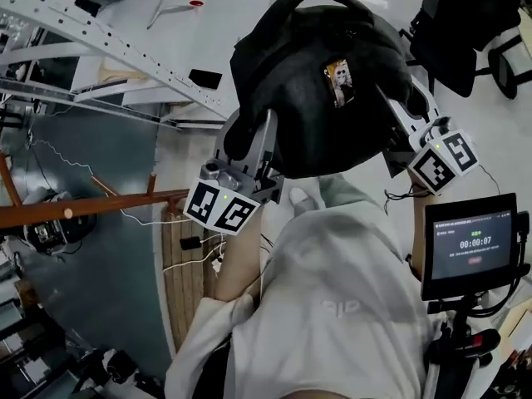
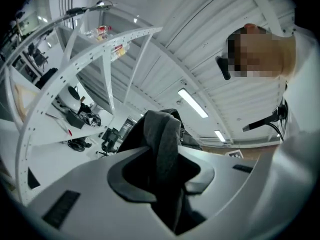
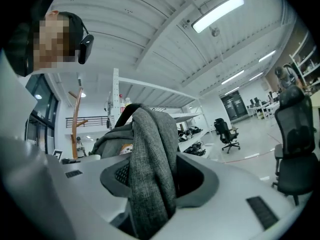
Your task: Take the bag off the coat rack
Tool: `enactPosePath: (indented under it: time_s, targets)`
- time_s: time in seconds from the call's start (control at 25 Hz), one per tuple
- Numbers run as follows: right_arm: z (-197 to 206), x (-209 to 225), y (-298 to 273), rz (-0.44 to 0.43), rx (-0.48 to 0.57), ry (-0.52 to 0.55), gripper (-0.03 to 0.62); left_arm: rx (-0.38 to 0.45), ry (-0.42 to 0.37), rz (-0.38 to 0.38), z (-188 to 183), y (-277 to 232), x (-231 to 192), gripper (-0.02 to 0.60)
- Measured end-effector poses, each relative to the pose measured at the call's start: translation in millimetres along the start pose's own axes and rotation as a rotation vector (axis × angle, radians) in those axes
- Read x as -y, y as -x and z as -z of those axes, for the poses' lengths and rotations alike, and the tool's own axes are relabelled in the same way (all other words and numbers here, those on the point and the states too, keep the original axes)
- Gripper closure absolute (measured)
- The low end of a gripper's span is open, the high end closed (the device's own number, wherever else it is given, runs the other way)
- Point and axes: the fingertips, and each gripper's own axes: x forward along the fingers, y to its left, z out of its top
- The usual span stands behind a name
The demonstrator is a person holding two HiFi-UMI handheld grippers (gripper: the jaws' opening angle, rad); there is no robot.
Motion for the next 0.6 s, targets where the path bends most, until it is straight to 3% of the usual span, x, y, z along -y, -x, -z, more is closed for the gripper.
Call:
enactPosePath:
  time_s: [0.36, 0.6]
  targets:
    - [34.6, -18.4, -9.7, 0.073, -0.053, -0.050, 0.401, -0.072, 0.062, -0.006, 7.5, 19.7, -30.0, 0.466]
    - [22.3, 10.7, -1.6, 0.050, -0.023, -0.038, 0.410, -0.067, 0.040, 0.005, 14.9, -9.8, -12.6, 0.469]
